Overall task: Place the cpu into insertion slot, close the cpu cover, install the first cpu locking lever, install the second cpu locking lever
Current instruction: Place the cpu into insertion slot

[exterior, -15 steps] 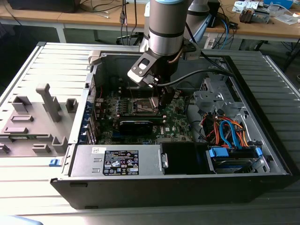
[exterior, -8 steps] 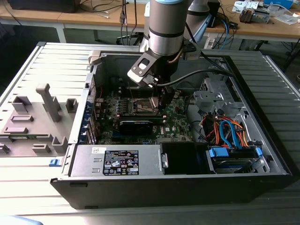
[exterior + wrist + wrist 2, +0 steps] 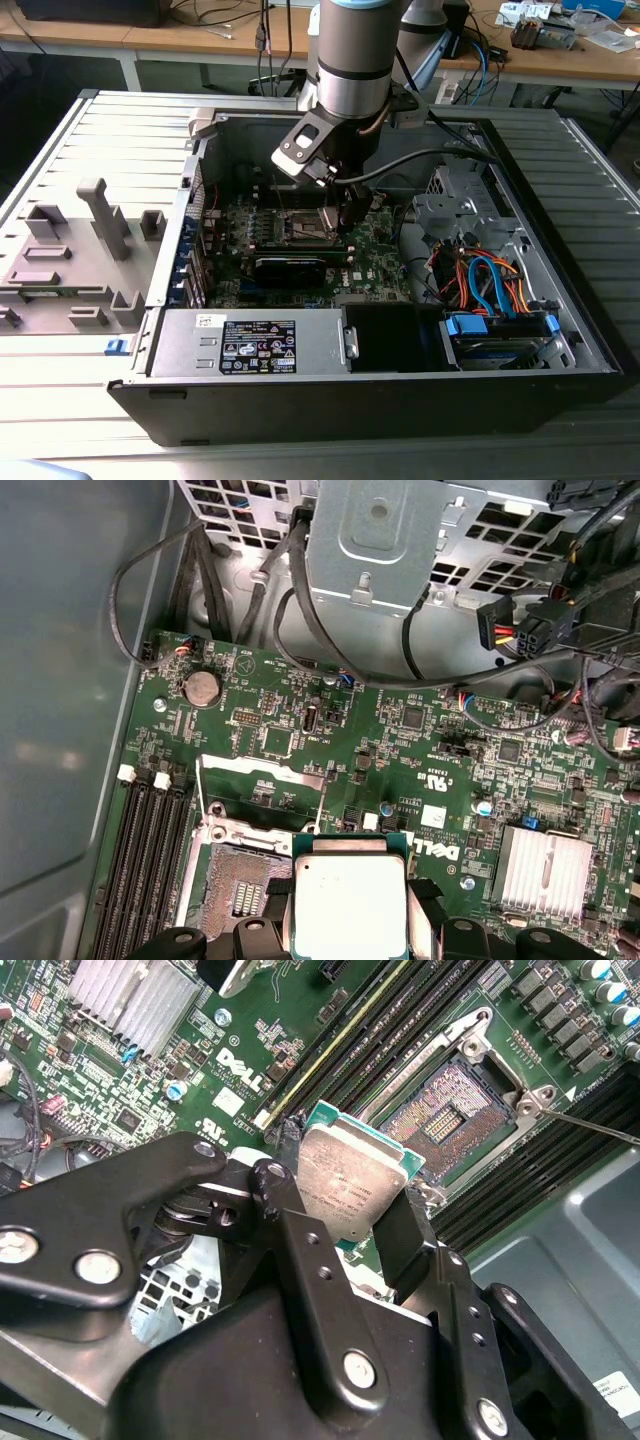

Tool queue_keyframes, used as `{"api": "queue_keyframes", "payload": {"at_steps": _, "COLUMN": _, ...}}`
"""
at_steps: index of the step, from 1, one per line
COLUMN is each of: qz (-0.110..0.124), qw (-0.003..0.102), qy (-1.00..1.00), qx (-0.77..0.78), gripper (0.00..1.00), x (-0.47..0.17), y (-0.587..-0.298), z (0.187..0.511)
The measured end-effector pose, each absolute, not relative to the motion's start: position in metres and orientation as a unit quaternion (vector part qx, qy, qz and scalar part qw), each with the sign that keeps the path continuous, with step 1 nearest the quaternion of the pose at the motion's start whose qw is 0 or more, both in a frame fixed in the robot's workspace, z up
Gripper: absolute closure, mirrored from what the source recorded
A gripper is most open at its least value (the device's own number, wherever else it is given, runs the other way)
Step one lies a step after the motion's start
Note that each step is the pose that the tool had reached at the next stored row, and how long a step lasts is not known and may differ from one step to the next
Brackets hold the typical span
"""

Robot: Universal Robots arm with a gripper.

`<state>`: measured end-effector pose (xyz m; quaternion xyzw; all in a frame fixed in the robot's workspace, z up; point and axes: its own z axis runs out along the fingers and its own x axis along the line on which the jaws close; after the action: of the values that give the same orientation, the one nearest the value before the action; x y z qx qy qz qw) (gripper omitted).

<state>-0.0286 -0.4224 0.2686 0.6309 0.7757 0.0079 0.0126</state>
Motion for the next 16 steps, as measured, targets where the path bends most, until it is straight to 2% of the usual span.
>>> {"api": "queue_keyframes", "payload": {"at_steps": 16, "qz": 0.008, "qw": 0.013, "qy": 0.773, "qx": 0.634, "gripper": 0.45, "x": -0.0286, "y": -0.4224, "z": 0.2685}}
